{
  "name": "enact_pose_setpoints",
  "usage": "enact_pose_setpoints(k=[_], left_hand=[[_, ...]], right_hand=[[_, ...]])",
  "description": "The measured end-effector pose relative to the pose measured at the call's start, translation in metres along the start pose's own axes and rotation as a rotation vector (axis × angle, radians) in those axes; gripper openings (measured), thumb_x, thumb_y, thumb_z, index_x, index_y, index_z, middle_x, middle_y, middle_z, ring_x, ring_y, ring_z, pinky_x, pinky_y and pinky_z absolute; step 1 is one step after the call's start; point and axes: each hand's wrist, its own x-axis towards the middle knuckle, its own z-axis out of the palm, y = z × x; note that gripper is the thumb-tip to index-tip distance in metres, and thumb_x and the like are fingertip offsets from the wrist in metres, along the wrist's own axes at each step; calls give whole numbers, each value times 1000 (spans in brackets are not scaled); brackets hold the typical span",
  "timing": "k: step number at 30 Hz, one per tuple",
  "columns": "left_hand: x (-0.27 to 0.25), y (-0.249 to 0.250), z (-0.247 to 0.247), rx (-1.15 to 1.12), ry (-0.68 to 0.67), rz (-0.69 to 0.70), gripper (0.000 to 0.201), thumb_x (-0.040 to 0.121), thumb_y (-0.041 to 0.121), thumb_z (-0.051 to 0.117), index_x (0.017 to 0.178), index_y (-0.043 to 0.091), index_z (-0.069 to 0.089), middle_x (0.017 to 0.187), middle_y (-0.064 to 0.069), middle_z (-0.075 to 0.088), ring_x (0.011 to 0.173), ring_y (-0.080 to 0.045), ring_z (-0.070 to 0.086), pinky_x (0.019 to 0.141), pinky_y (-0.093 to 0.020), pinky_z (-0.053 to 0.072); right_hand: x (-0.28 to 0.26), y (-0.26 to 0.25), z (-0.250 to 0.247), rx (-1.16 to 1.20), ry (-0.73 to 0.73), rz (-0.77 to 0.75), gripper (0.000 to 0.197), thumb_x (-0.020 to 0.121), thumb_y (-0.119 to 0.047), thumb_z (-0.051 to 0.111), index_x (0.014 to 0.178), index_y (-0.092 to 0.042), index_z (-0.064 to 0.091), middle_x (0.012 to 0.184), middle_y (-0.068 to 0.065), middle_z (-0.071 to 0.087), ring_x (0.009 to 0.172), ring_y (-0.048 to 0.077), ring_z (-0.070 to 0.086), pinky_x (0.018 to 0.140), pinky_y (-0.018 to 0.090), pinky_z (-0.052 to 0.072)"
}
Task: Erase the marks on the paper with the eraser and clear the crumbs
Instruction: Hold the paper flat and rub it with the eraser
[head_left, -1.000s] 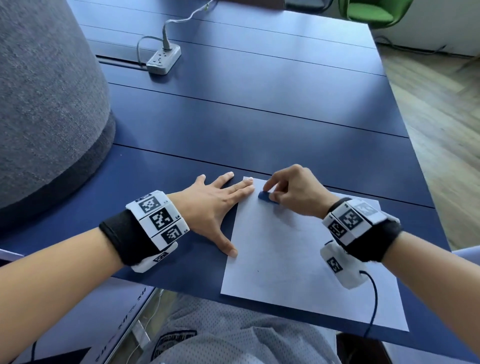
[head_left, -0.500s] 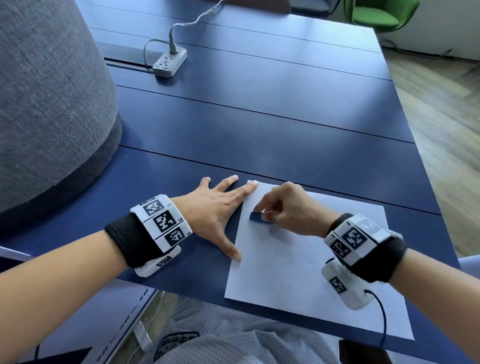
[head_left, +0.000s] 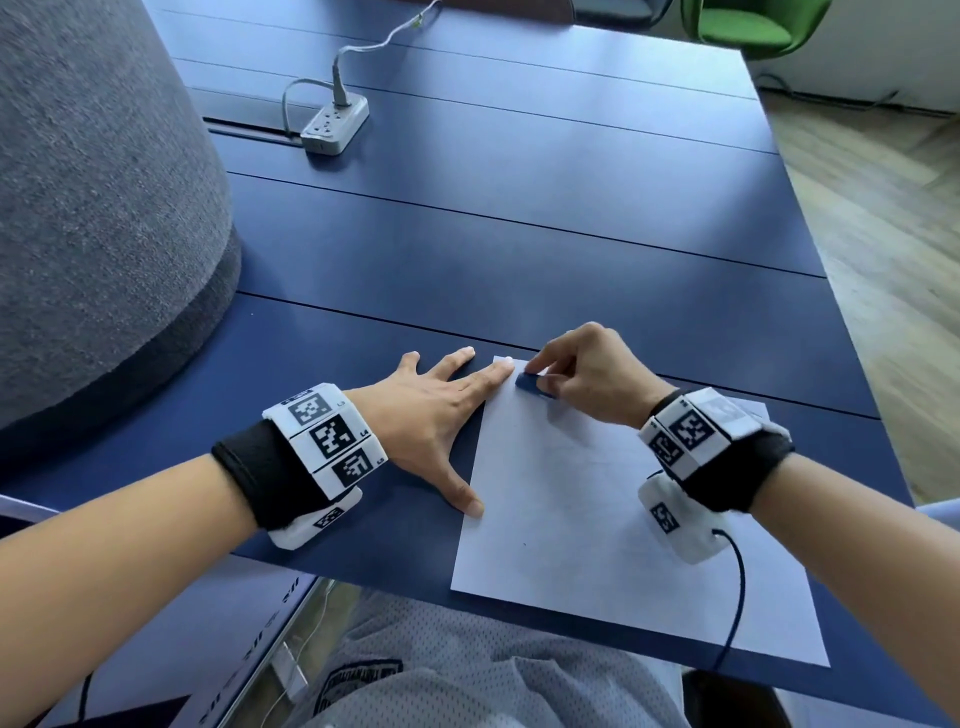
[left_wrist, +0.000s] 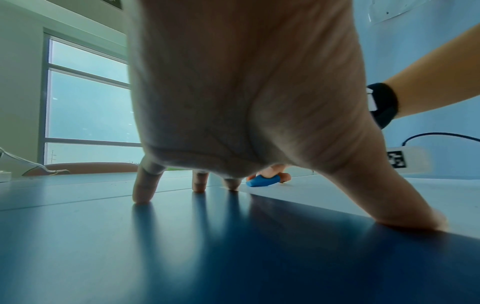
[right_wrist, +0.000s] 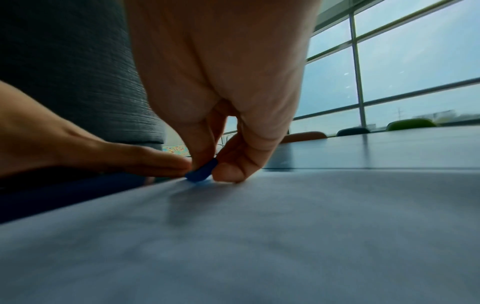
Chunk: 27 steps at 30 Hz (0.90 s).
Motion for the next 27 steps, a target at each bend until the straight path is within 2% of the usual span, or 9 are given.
enact_pose_setpoints(k=[3,5,7,10,14,18,20,23,27], left_hand=[[1,0,1,26,-12,0,146,52,89,63,149,30,-28,160,21,-17,147,-15,-21,115,-62,4],[0,0,0,34,-21,-2,145,52,89,63,148,31,-29,159,21,-20,147,-15,-22,115,-62,3],[1,0,-1,31,-27,-4,145,53,88,64,148,32,-29,158,22,-20,147,-15,-22,115,-62,2],[2,-1,0,51,-37,2,141,53,90,62,150,36,-25,156,24,-26,147,-15,-23,115,-63,2],[3,-1,1,75,-56,-5,139,54,89,61,151,36,-23,154,24,-31,146,-16,-24,115,-64,1],[4,1,0,93,-66,-14,138,54,90,60,151,37,-22,154,23,-31,147,-18,-23,114,-65,4],[4,1,0,91,-67,-12,136,54,90,61,150,39,-21,155,23,-30,147,-18,-23,114,-65,4],[3,2,0,85,-66,-7,136,55,88,62,150,41,-22,155,24,-30,147,-19,-23,113,-66,3],[2,3,-2,65,-70,-16,137,54,87,65,150,41,-21,154,25,-30,147,-18,-23,114,-66,2]], right_hand=[[-21,-10,10,-20,-178,-130,19,79,-2,69,92,-14,78,66,-11,57,58,-4,54,56,5,38],[-20,-13,8,-69,-253,-168,22,77,-2,70,92,-16,78,67,-9,58,58,0,53,58,8,39],[-6,-7,1,-73,-157,-110,21,78,-4,69,92,-17,78,71,-6,62,60,2,54,61,13,41],[-12,-5,5,-8,-94,-85,19,79,-3,69,90,-15,78,67,-9,58,56,-2,52,58,7,38],[-38,-12,14,-29,-391,-196,24,77,2,68,90,-15,78,67,-11,56,59,1,51,60,12,41],[-25,-4,7,-36,-140,-110,22,78,-1,68,91,-16,77,65,-9,55,58,3,51,61,14,41],[-34,-5,11,-31,-164,-163,21,79,0,68,91,-15,77,69,-8,53,59,4,50,60,11,39],[-51,-10,13,-55,-372,-228,24,78,-1,69,92,-17,78,70,-11,52,61,3,51,61,12,41],[-33,-5,6,-70,-139,-155,22,79,-1,68,93,-16,77,65,-12,50,60,-6,52,57,5,36]])
